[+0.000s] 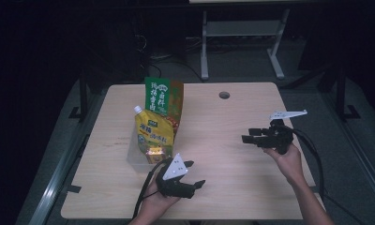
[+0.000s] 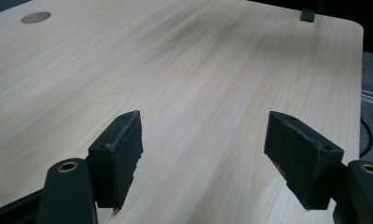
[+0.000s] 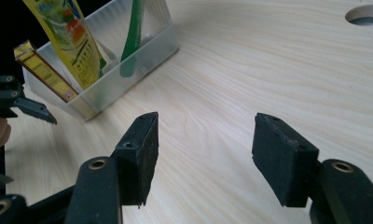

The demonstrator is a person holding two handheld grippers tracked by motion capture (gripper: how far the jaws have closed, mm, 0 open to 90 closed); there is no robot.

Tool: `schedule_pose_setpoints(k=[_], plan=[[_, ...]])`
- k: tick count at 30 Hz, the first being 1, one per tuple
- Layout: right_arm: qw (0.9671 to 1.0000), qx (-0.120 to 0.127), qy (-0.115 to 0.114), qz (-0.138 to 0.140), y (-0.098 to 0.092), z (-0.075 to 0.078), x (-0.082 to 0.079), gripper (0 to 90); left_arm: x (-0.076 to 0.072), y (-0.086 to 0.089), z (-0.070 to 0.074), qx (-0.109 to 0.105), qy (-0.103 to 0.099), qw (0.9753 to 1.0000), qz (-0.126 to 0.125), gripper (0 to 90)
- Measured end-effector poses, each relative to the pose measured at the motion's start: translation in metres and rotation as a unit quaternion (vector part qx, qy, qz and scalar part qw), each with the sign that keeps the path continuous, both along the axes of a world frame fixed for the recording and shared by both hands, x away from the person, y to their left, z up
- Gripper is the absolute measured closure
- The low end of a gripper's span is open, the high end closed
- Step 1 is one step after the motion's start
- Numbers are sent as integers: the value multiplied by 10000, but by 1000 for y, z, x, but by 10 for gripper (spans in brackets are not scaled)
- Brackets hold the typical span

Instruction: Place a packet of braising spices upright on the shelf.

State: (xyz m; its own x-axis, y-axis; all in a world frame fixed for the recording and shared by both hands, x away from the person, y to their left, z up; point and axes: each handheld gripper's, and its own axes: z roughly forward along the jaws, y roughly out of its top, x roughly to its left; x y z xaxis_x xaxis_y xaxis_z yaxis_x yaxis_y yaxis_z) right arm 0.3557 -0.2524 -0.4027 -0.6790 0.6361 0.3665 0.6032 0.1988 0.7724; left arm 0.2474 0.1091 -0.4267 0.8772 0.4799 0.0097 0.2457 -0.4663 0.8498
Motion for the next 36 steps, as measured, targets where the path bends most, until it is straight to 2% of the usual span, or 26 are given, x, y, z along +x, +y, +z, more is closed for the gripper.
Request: schedule_pose_setpoints(k=[17,23,32,36], plan=[[9997,149,54,-197,-25,-19,-29,390,0,1,-1,22,15,10000,46,270],[9994,192,150,-230,-30,-26,-40,384,0,2,-1,23,-10,10000,47,269],[9994,162,259,-190,-33,-38,-61,373,-2,2,-1,26,10,10000,29,269],[9995,112,179,-237,-35,-41,-69,366,-3,2,-2,68,-29,10000,28,268]])
